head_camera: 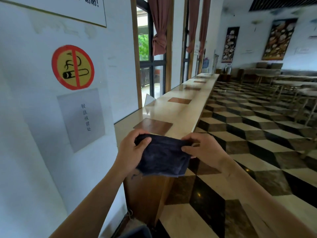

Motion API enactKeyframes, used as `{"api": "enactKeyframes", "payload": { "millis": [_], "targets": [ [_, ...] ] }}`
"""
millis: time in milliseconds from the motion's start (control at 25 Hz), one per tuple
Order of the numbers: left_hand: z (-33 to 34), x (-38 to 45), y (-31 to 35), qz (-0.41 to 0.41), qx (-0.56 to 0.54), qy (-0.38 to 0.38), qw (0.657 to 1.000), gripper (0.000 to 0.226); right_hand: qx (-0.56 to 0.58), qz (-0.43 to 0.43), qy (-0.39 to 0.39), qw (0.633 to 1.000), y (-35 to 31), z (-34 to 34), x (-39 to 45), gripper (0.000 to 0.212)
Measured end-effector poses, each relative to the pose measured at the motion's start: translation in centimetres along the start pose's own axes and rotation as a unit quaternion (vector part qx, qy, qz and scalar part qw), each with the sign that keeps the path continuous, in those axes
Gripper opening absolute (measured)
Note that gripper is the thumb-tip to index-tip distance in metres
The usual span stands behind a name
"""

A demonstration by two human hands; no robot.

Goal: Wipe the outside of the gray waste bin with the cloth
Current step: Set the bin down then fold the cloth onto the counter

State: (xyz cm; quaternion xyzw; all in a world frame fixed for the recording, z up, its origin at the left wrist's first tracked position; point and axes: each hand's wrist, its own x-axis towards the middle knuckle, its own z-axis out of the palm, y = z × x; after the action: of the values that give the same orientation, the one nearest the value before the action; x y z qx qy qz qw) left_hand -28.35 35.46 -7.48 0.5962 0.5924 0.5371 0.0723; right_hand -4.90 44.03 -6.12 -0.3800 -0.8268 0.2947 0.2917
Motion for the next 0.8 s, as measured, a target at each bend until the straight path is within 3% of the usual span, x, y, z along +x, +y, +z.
{"api": "enactKeyframes", "payload": {
  "millis": [80, 200, 320, 560, 800],
  "targets": [
    [-0.4, 0.2, -0.3, -0.005, -0.029, -0.01, 1.0, 0.012, -0.004, -0.018, 0.054, 0.998, -0.8, 0.1, 0.1, 0.027],
    [-0.5, 0.9, -1.2, -0.027, -0.094, -0.084, 0.992, 0.018, 0.062, -0.005, 0.132, 0.989, -0.9, 0.7, 0.9, 0.019],
    [0.8, 2.0, -2.1, -0.019, -0.097, -0.141, 0.985, 0.023, 0.087, 0.019, 0.165, 0.982, 0.2, 1.1, 2.1, 0.019],
    [6.8, 7.0, -4.3, -0.031, -0.085, -0.062, 0.994, 0.022, 0.095, 0.035, 0.17, 0.98, 6.6, -0.3, 6.8, 0.015],
    [14.4, 15.4, -6.0, -0.018, -0.059, -0.029, 0.998, 0.022, 0.067, 0.006, 0.158, 0.985, 14.4, -4.7, 15.4, 0.011]
  ]
}}
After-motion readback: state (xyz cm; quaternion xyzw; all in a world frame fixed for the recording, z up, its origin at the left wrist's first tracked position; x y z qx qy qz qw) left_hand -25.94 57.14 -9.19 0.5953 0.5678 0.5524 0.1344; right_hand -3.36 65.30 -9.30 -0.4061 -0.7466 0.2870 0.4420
